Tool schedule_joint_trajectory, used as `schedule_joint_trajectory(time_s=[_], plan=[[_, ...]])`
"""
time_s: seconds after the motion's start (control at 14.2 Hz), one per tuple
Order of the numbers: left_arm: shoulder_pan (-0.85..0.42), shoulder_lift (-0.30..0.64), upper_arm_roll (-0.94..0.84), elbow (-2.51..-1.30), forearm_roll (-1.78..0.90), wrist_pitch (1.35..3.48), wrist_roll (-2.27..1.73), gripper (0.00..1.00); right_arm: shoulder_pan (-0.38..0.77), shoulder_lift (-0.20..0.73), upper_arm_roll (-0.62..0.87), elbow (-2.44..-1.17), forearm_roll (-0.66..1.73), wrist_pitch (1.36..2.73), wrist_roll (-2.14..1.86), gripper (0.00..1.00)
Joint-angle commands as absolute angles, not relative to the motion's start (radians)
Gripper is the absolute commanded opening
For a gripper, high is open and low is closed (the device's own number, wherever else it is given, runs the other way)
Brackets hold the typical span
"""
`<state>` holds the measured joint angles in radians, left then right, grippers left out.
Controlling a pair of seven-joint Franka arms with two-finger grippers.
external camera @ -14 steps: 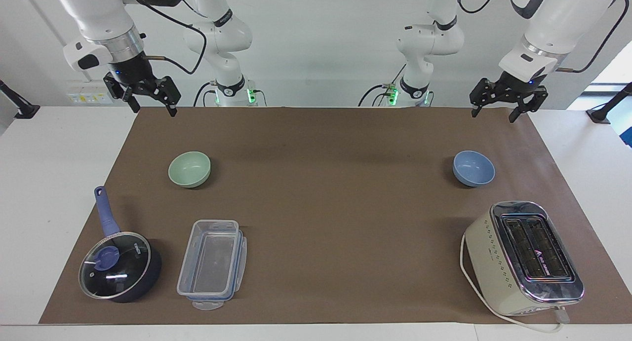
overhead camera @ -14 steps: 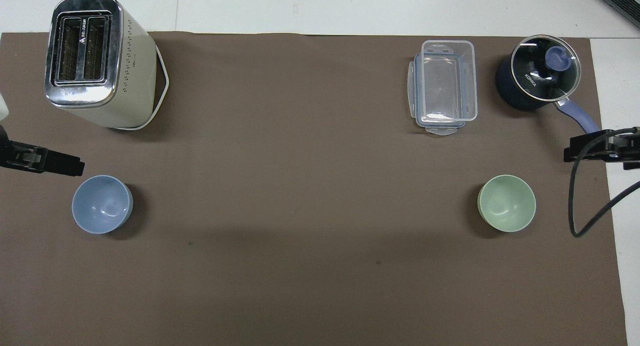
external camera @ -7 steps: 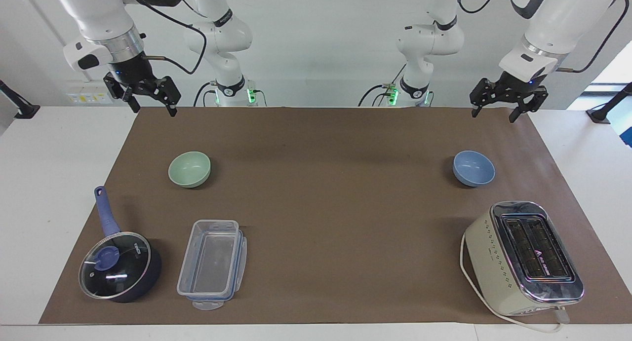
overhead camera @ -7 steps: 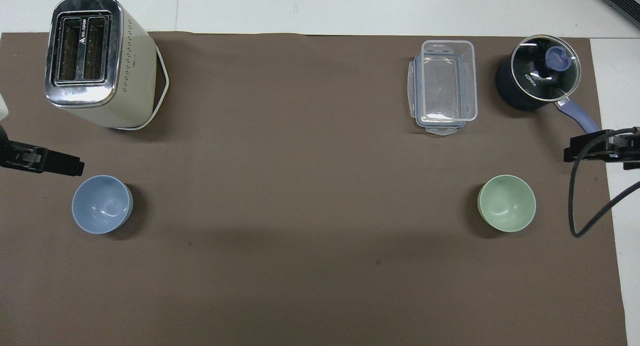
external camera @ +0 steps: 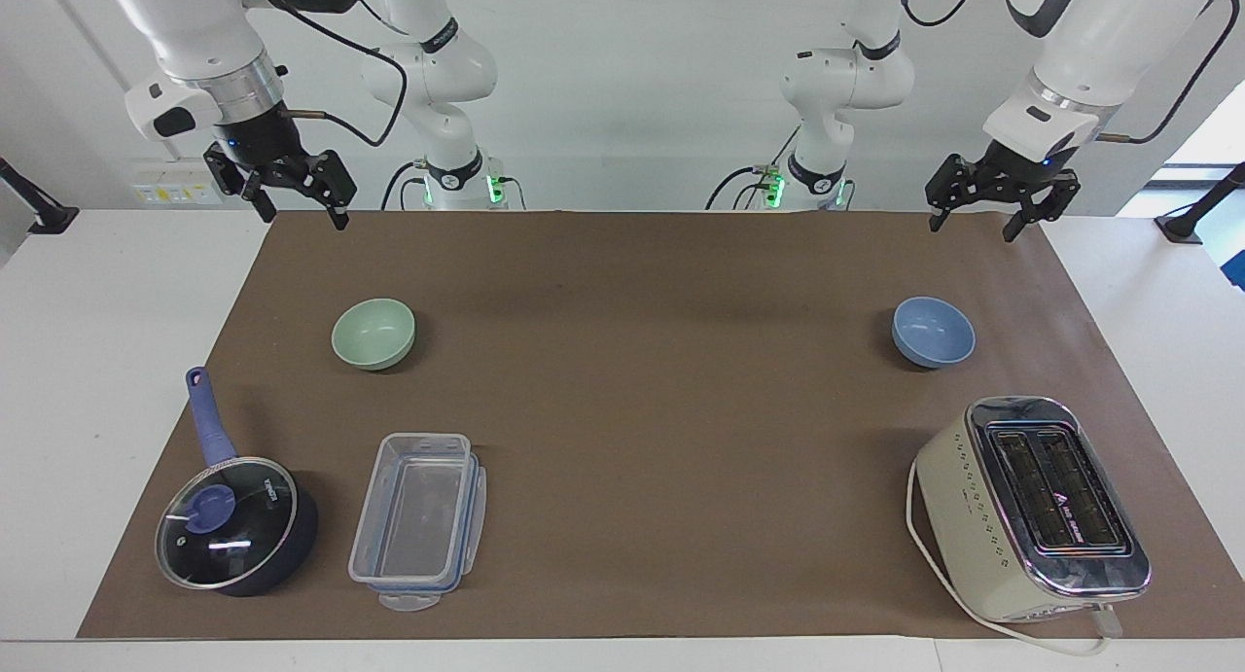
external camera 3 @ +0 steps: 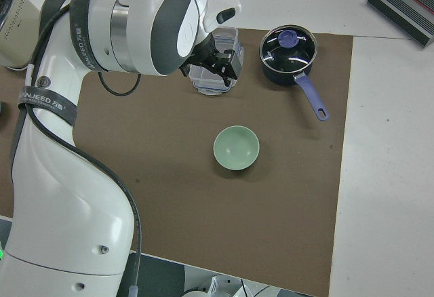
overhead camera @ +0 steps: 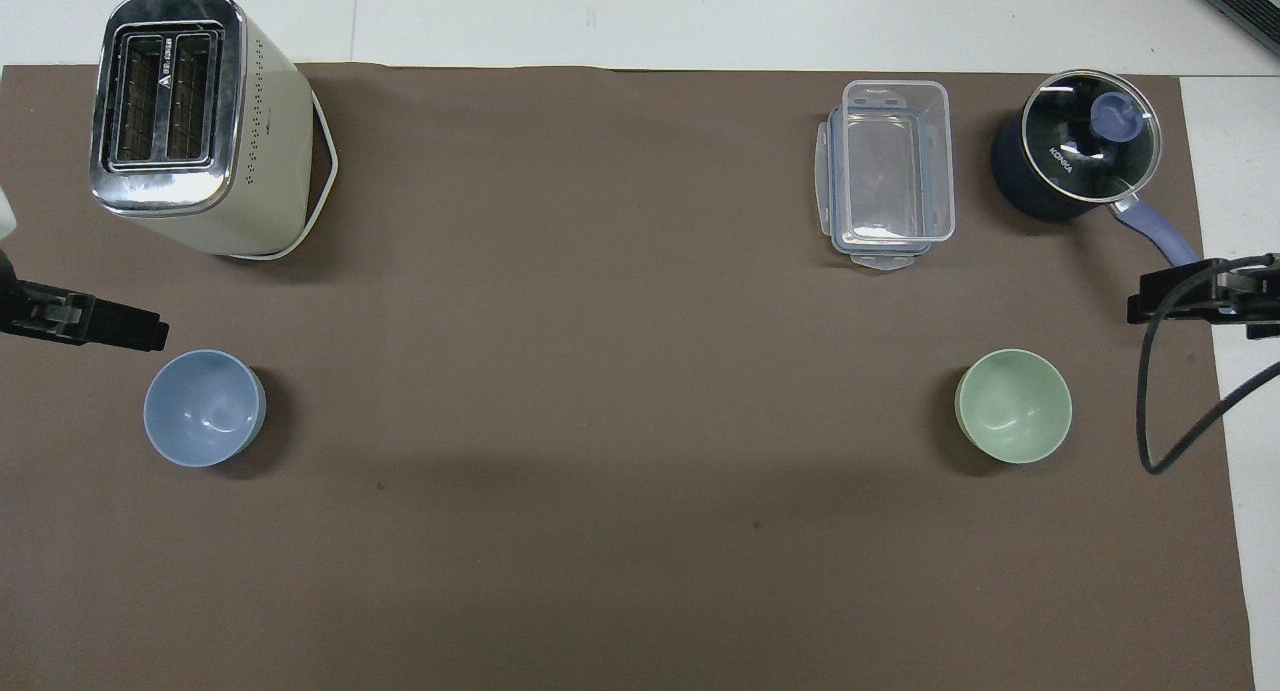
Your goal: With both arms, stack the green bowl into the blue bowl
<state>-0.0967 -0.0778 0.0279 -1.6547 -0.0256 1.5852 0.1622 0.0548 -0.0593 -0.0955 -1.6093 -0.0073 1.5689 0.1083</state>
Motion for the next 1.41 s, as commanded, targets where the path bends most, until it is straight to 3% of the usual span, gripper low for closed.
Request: schedule_joint_trajectory(time_s=[0.0,0.99,1.34], plan=[[-0.087,-0.101,0.026,-1.687,-0.018,1.624,0.155,1.0,0.049,-0.071,-0.094,-1.617,-0.009,1.563,0.098,1.0],[0.06,-0.051,0.026,-1.701,-0.058,1.68,0.319,1.0,0.049,-0.071,-0.094,-1.617,-0.009,1.563,0.098,1.0],[0.147,-0.031,0.026,-1.814,-0.094,1.804,0.458,1.0,0.049,-0.071,-0.094,-1.617,-0.009,1.563,0.098,1.0]])
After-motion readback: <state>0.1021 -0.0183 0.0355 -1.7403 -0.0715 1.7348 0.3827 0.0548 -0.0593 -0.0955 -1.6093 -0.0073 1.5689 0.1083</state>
